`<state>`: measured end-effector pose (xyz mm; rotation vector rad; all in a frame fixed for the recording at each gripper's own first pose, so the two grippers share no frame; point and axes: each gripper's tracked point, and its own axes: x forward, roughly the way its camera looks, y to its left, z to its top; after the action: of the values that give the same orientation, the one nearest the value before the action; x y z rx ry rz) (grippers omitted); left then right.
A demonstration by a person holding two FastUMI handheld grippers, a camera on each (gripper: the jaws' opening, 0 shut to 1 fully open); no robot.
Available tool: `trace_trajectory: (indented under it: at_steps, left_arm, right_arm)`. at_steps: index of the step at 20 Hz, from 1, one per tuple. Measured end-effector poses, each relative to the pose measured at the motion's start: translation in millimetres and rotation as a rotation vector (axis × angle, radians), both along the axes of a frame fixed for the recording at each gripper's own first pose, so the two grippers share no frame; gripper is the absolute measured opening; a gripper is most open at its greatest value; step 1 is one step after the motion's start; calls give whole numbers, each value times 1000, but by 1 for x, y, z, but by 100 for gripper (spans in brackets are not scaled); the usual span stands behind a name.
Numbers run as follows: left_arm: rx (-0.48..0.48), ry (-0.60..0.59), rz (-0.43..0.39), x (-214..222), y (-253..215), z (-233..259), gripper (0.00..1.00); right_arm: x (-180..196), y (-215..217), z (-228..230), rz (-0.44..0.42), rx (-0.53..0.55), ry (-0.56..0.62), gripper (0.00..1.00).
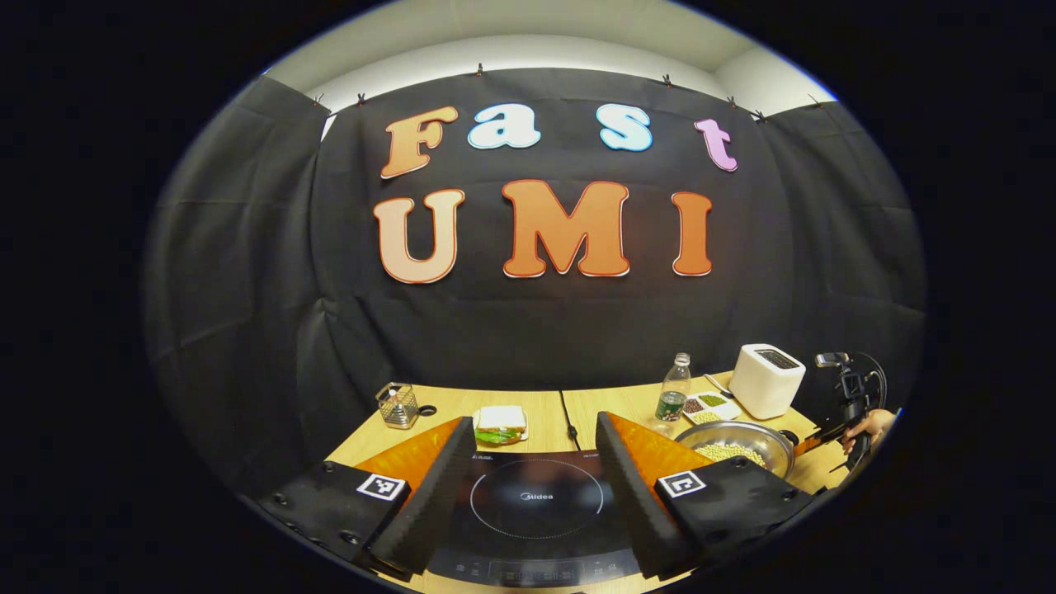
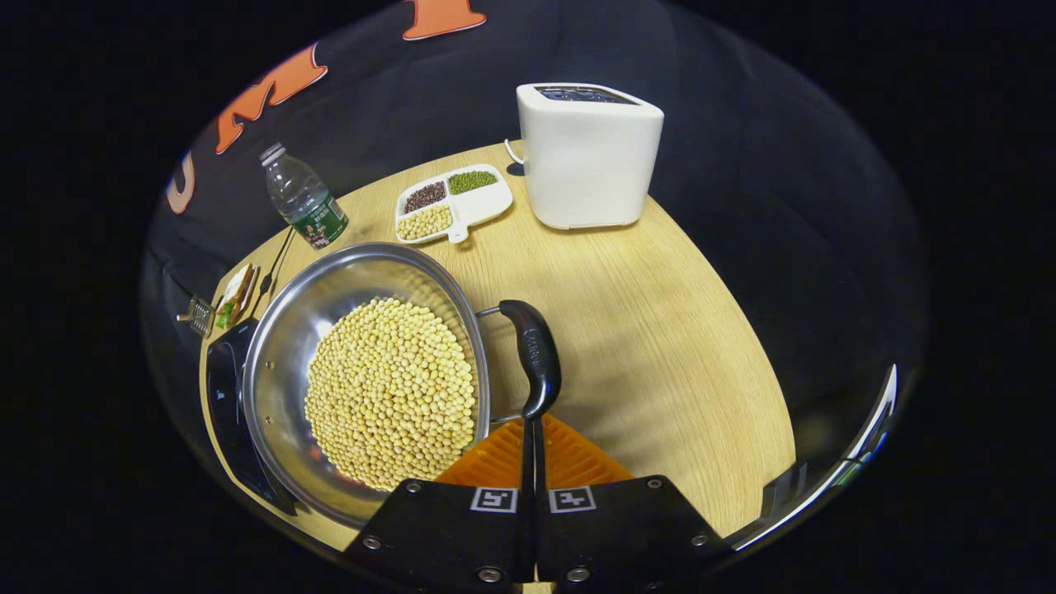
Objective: First push the handle of the pot to place it horizontally, then grasp the pot with both hands and set it on the induction cooktop.
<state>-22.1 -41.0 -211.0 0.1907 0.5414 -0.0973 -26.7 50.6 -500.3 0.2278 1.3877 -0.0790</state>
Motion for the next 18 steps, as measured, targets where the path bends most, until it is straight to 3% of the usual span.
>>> trace_trajectory:
  at_steps: [6, 9, 10, 13, 15, 18]
  left_arm:
    - [-82, 80, 10, -4, -14, -32, 99]
    - [-89, 127, 12, -4, -20, -52, 96]
    - [-90, 144, 8, -3, -24, -59, 99]
    - [-96, 194, -15, -5, -39, -78, 93]
    - [-95, 236, -32, -6, -52, -92, 96]
    - [-109, 312, -53, -12, -75, -119, 96]
  right_arm:
    - [14, -10, -9, -18, -12, -17, 0]
    - [16, -5, 5, -60, 65, -23, 0]
    - [18, -9, 11, -72, 79, -36, 0]
    - [34, -21, 38, -97, 106, -115, 2]
    - [42, -14, 48, -79, 124, -147, 8]
    - [42, 4, 55, -1, 136, -166, 35]
